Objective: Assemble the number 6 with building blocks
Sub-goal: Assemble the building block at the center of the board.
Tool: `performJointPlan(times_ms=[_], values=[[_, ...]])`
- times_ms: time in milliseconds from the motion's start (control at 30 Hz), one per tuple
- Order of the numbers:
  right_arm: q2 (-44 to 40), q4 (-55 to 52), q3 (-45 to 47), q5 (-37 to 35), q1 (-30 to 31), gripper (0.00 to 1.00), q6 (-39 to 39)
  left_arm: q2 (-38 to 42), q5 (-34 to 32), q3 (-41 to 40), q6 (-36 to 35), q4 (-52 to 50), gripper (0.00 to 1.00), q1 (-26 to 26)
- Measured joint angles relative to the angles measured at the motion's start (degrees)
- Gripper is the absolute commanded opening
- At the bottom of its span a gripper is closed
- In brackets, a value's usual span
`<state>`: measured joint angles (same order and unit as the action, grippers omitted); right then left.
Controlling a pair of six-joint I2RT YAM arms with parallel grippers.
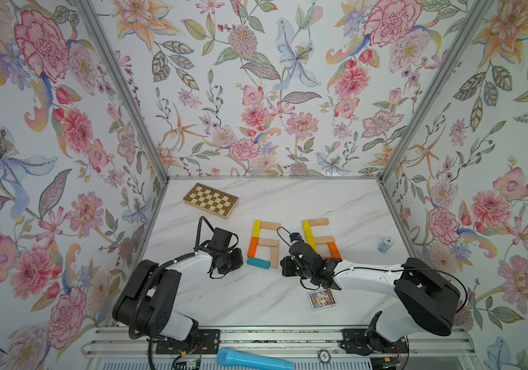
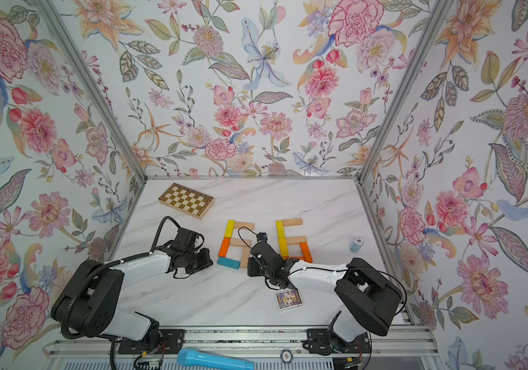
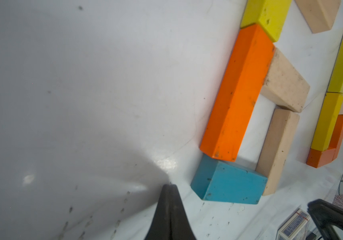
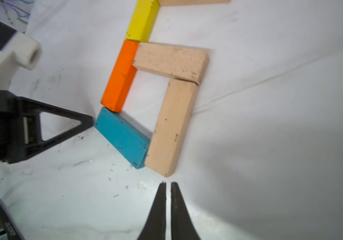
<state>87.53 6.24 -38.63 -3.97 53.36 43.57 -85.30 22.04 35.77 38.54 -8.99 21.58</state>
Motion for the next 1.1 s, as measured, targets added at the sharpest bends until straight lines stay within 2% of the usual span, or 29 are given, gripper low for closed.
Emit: performJointPlan(times_ms=[367, 633, 1100], values=[[4.0, -0.5, 0.5, 0.5, -0.2, 0.08, 1.8, -0.2, -0.1, 0.3, -0.2, -0.1, 0.0, -0.1], [8.0, 1.8, -2.7, 1.9, -0.3, 0.08, 1.7, -0.2, -0.1, 0.2, -0.2, 0.1, 0.0, -0.1], [10.2, 2.4, -4.9, 3.5, -0.3, 0.08, 0.8, -0.2, 0.3, -0.4, -0.2, 1.7, 0.0, -0.2]])
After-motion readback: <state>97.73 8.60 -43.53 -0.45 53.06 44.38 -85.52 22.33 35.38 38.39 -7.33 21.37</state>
